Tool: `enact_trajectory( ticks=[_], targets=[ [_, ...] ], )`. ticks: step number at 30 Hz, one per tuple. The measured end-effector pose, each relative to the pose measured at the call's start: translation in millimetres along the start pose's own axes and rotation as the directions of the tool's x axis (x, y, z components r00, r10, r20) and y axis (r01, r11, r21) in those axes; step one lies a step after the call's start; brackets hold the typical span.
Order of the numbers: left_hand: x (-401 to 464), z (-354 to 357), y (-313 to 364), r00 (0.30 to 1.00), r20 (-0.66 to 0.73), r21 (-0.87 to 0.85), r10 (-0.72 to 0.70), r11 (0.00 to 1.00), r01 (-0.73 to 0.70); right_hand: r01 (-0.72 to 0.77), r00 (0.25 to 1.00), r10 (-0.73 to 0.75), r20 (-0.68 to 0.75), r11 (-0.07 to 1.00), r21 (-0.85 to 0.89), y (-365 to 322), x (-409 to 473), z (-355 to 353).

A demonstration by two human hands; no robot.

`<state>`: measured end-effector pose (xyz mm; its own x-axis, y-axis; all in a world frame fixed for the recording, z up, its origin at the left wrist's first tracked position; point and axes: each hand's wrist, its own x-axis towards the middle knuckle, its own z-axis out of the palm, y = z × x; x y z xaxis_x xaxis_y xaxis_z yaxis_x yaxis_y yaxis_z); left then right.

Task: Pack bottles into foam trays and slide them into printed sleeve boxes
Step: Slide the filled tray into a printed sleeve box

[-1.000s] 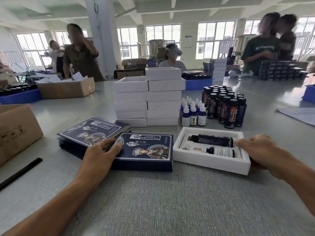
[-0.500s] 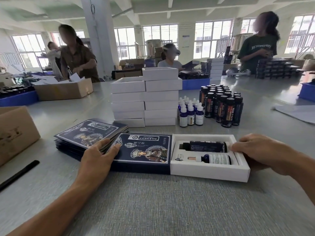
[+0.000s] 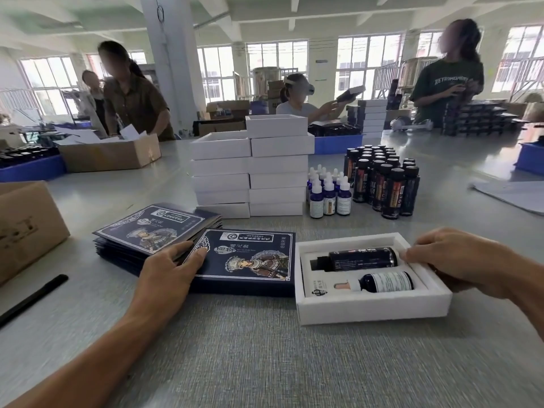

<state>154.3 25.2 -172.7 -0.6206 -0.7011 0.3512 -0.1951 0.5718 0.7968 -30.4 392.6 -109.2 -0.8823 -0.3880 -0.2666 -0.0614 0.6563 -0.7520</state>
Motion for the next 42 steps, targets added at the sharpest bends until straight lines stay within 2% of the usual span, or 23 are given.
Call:
enact_trajectory(
  ticks=[6,19,33,42],
  targets=[
    [0.8,0.4,-1.1,0.998,0.068,-0.050,-0.006,0.999,0.009,-0.026,0.998,0.027,-0.057,1.000,0.012,2.6,2.0,0.6],
    [-1.7,0.3,2.3,0.999,0.036,-0.035,-0.012,0.999,0.014,-0.064,0.986,0.079,-0.145,0.993,0.103,5.1,4.5,-4.8],
    [-1.8,0.9,1.5,1.000,0.017,-0.040,-0.016,0.999,0.016,-0.115,0.980,0.137,-0.145,0.983,0.145,4.7,5.5,-2.0],
    [1.9,3.1,1.4,0.993,0.046,-0.183,-0.108,0.976,0.115,-0.121,0.978,0.144,-0.153,0.981,0.154,4.7,7.2,2.2]
  ],
)
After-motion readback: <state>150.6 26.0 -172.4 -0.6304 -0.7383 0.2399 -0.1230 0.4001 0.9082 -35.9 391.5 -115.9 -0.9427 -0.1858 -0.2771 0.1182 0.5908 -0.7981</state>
